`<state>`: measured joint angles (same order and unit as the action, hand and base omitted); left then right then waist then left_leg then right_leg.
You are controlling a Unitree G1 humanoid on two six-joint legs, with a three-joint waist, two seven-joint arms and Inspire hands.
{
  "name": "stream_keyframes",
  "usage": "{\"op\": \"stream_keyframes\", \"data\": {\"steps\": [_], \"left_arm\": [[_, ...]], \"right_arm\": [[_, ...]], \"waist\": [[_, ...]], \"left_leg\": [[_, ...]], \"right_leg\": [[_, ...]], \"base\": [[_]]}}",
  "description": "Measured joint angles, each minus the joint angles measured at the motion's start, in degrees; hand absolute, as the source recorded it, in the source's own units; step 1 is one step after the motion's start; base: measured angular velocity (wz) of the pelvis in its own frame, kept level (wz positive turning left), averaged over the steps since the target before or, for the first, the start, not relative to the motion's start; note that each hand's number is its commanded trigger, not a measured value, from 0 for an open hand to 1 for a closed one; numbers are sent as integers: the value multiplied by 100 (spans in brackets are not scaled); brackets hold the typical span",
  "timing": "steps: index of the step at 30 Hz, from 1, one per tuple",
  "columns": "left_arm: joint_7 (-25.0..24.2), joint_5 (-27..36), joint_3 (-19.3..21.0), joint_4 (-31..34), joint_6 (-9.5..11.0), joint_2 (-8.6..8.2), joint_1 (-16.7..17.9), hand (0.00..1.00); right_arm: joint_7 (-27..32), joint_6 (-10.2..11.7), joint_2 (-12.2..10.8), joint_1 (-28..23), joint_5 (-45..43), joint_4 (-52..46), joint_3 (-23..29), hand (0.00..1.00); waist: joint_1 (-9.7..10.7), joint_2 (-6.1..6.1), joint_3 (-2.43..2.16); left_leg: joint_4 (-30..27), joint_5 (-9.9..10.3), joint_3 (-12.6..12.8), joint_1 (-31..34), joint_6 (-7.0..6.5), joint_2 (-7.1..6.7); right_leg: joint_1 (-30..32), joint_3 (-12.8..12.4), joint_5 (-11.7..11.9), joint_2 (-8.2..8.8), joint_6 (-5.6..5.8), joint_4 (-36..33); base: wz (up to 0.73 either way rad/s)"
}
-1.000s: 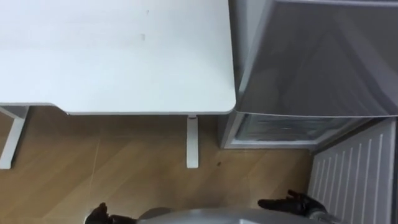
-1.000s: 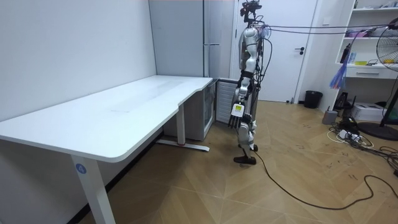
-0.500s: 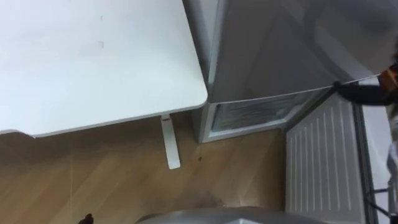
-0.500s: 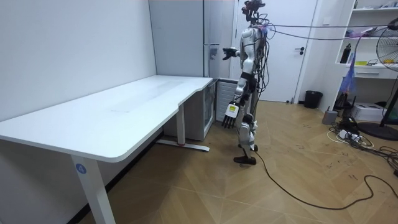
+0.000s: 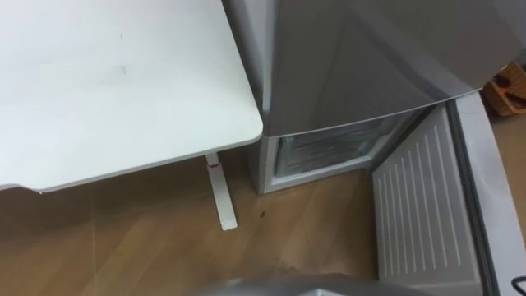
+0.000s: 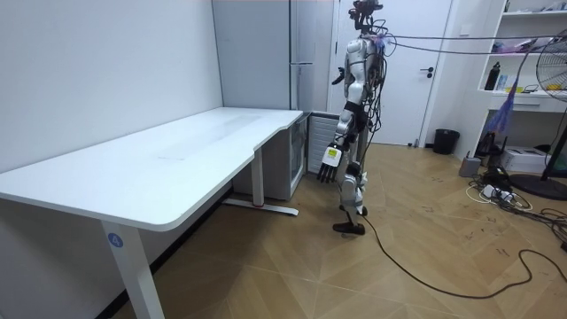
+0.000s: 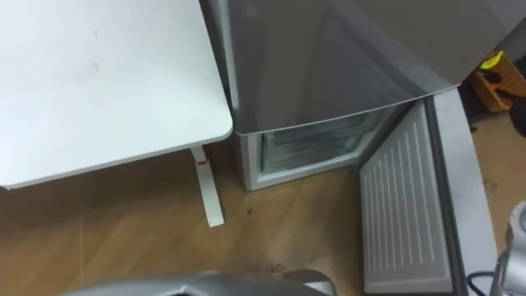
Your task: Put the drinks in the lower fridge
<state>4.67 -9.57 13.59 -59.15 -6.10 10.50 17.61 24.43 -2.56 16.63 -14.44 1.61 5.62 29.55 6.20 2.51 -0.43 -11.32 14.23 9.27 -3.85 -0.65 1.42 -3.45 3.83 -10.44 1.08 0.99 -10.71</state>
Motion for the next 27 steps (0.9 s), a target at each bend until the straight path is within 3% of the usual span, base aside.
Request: {"op": "stream_keyframes", "data": {"steps": [6, 12, 13, 19, 22, 27], "left_arm": [[-68, -18, 230, 285, -40, 3, 141, 0], [-268, -194, 458, 634, -84, 11, 202, 0], [-303, -196, 458, 633, -98, 7, 193, 0], [-454, -238, 490, 623, -172, 6, 220, 0], [-546, -242, 548, 592, -232, 1, 219, 0], [-687, -234, 546, 498, -239, -4, 188, 0]], "right_arm": [[98, -20, 30, 272, 1690, 1891, 565, 0], [-18, -9, 283, 714, 2681, 3639, 1059, 0], [-26, -8, 361, 740, 2929, 3937, 1061, 0], [-360, -87, 438, 872, 4397, 5331, 1413, 0], [-546, -109, 477, 884, 5031, 5688, 1453, 0], [-755, -114, 485, 894, 5886, 5952, 1433, 0]], "waist": [[26, 206, 6], [200, 258, 14], [215, 241, -6], [282, 188, 0], [291, 159, 26], [229, 137, 29]], "left_leg": [[-26, -39, -93, 105, 6, -11], [-31, -40, -173, 173, 2, -18], [-20, -40, -174, 171, 2, -18], [-26, -45, -190, 129, 10, -14], [-23, -45, -184, 134, 9, -15], [-30, -46, -150, 125, 12, -9]], "right_leg": [[51, 81, 0, 10, -1, 12], [63, 103, 0, 13, -1, 13], [63, 103, 0, 12, -1, 17], [27, 77, -1, -3, -2, 9], [26, 77, -2, 0, -4, 10], [33, 59, 5, -8, -16, 9]], "base": [[8], [7], [0], [0], [0], [-3]]}}
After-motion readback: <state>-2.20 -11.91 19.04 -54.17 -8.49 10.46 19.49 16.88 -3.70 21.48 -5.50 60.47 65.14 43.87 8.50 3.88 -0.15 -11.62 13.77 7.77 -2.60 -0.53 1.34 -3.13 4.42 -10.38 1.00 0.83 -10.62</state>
